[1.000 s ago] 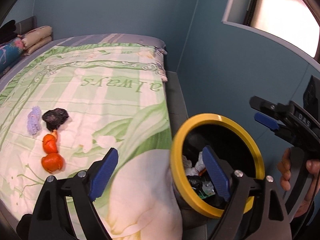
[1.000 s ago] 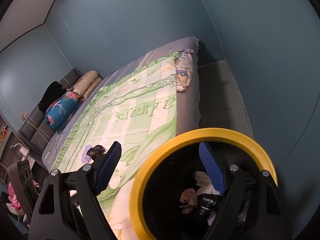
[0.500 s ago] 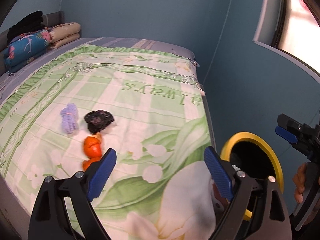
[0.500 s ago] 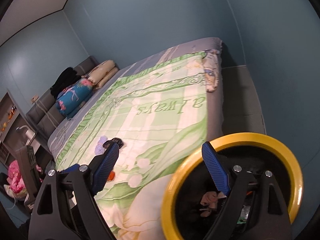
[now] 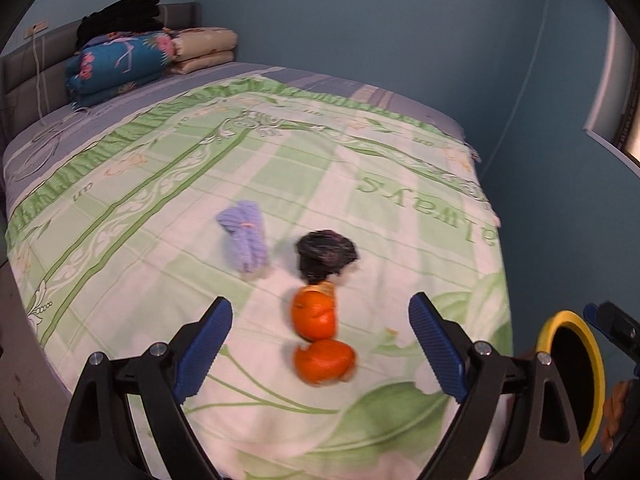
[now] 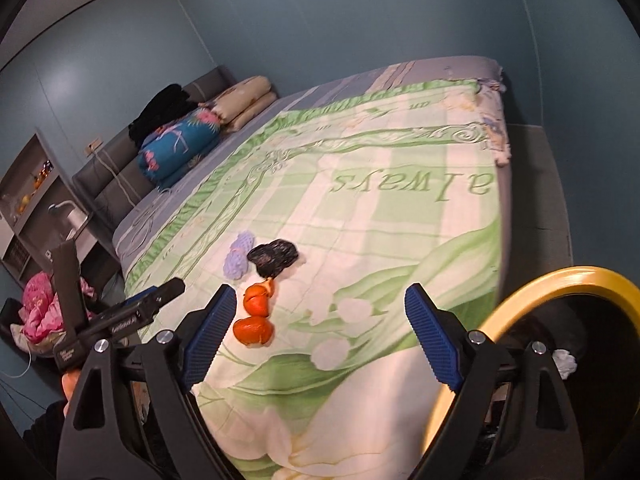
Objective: Collect trash
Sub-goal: 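Move both open tools back toward the remaining trash on the bed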
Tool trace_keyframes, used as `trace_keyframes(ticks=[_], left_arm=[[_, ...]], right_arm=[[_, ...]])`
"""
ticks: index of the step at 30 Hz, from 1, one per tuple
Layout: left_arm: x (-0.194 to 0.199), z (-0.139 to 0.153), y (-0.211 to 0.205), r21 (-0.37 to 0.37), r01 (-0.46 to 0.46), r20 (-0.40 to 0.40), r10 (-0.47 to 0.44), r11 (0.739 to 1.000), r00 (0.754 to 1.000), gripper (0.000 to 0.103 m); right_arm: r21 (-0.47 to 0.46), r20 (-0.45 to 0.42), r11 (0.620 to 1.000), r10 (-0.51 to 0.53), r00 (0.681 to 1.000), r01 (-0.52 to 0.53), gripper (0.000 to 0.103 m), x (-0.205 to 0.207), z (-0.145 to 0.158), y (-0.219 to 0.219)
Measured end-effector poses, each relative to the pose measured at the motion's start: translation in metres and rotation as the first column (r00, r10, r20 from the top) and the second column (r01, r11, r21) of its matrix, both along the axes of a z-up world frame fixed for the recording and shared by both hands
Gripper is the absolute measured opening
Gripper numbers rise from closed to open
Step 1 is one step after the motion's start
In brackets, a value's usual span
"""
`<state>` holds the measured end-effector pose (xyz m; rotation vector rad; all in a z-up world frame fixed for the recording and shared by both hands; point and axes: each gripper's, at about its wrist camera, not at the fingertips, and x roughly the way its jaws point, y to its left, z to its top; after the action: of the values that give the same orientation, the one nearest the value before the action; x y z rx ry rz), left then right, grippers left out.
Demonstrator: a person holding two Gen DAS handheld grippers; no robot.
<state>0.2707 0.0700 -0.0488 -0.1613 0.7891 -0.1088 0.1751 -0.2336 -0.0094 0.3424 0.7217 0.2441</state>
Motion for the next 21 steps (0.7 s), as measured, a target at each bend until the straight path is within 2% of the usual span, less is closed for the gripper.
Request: trace_keyframes(ticks=[8, 13, 21], left_arm=[[0.035, -0.027, 0.04, 0.017, -0.071, -0.045, 0.072, 0.997, 0.996, 0.086], [0.06, -0.043, 0.053, 0.036, -0.084, -0.077, 0.087, 0.996, 0.993, 0.086], [0.109, -0.068, 0.067, 0.03, -0.098, -0.124, 0.101, 0.995, 0.987, 0.087]], right_arm=[[-0.028, -0.071, 0.992, 0.118, 0.991, -0.12, 0.083, 0.031, -0.033, 0.068], [-0.042, -0.1, 0.982, 0.179, 0.979, -0.184, 0.083, 0.048, -0.057, 0.105], [-0.147, -0.169, 0.955, 0.232, 0.958, -0.257, 0.083, 0.071, -0.103, 0.156]])
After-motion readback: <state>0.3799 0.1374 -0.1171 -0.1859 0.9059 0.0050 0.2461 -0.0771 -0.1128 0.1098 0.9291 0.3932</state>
